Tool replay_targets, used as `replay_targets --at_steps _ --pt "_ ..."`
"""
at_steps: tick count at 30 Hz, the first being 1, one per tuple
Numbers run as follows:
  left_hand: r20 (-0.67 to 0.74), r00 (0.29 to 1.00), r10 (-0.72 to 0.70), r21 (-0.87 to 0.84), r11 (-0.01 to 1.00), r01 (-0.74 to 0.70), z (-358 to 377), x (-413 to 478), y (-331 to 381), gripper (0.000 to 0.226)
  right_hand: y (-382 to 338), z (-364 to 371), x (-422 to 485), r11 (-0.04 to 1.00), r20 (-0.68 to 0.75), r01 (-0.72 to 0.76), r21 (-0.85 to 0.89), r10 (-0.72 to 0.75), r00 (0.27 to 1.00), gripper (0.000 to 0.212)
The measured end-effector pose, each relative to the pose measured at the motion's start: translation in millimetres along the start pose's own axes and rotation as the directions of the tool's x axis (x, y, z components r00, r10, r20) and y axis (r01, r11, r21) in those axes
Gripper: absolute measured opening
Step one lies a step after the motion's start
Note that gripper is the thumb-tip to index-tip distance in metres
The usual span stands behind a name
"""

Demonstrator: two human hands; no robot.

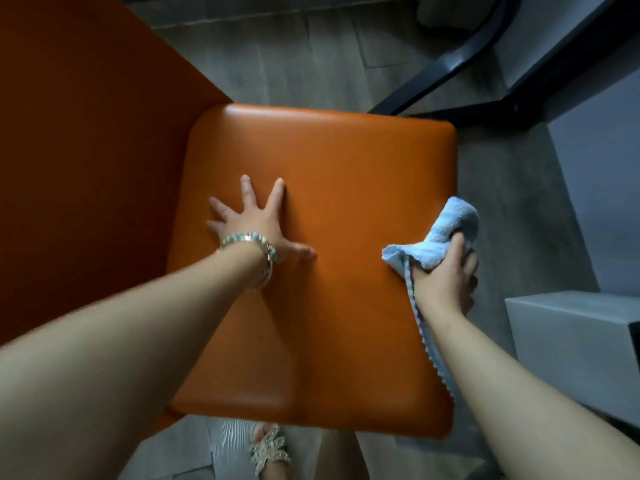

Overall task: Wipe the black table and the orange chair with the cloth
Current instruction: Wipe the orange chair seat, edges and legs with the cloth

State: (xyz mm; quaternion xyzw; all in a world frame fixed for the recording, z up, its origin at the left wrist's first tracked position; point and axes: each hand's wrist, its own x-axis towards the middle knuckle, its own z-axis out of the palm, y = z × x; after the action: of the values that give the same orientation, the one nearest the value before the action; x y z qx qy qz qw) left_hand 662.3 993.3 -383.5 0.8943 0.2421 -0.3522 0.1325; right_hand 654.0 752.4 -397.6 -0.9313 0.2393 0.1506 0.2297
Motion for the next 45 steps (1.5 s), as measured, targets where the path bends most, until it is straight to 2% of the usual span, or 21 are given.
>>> replay_targets --at_steps 4,8,11,13,16,18,19,21,24,26,29,32,34,38,42,45 --pt "-0.009 1.0 -0.008 0.05 0.999 0.009 0 2 0 0.126 -68 -1 72 0.992 -0.024 0.126 -0.027 -0.127 0.992 0.074" --pt "0.02 1.0 -0.007 0.085 0.996 0.006 -2 3 1 0.125 -129 -1 128 0.958 0.075 0.226 -0.176 -0.216 0.974 0.063" --pt "0.034 0.999 -0.013 0.104 0.995 0.009 -2 3 0 0.124 -175 15 136 0.866 0.156 0.378 -0.327 -0.345 0.926 0.047" --pt "0.038 0.999 -0.014 0.096 0.995 0.01 -1 2 0 0.123 -204 36 121 0.758 0.26 0.527 -0.384 -0.459 0.85 0.046" --pt "0.025 1.0 -0.011 0.067 0.998 0.009 0 2 -3 0.122 -231 70 78 0.578 0.417 0.756 -0.308 -0.632 0.653 0.057" --pt "0.022 1.0 0.003 0.052 0.999 -0.004 1 -1 -6 0.118 -234 79 65 0.478 0.495 0.833 -0.277 -0.672 0.551 0.059" --pt "0.023 1.0 0.018 0.052 0.998 -0.019 1 -2 -8 0.115 -232 75 69 0.454 0.511 0.845 -0.283 -0.674 0.533 0.058" --pt "0.029 0.998 0.054 0.062 0.997 -0.056 2 -6 -16 0.108 -216 59 83 0.495 0.483 0.812 -0.308 -0.654 0.582 0.06" --pt "0.064 0.993 0.103 0.079 0.991 -0.108 2 -10 -26 0.098 -171 24 96 0.674 0.361 0.647 -0.356 -0.54 0.76 0.061" --pt "0.1 0.987 0.127 0.096 0.986 -0.136 -2 -13 -31 0.092 -141 6 82 0.731 0.331 0.563 -0.386 -0.46 0.824 0.061" --pt "0.204 0.966 0.161 0.137 0.972 -0.192 -11 -19 -42 0.086 -109 3 44 0.752 0.308 0.544 -0.372 -0.453 0.837 0.055" --pt "0.281 0.942 0.182 0.156 0.96 -0.232 -25 -31 -54 0.078 -89 7 -3 0.697 0.389 0.651 -0.302 -0.533 0.751 0.047" --pt "0.211 0.962 0.175 0.136 0.969 -0.206 -42 -43 -60 0.071 -89 8 -24 0.706 0.464 0.681 -0.195 -0.545 0.698 0.036" --pt "-0.006 0.978 0.207 0.113 0.972 -0.205 -86 -72 -71 0.055 -138 -13 -60 0.884 0.493 0.45 0.125 -0.449 0.745 0.016" --pt "-0.185 0.955 0.231 0.039 0.973 -0.228 -138 -116 -96 0.046 -204 -55 -107 0.881 0.399 0.354 0.312 -0.46 0.793 0.022" --pt "-0.305 0.913 0.272 -0.066 0.95 -0.305 -179 -156 -121 0.039 -245 -83 -159 0.854 0.326 0.334 0.4 -0.473 0.819 0.01"
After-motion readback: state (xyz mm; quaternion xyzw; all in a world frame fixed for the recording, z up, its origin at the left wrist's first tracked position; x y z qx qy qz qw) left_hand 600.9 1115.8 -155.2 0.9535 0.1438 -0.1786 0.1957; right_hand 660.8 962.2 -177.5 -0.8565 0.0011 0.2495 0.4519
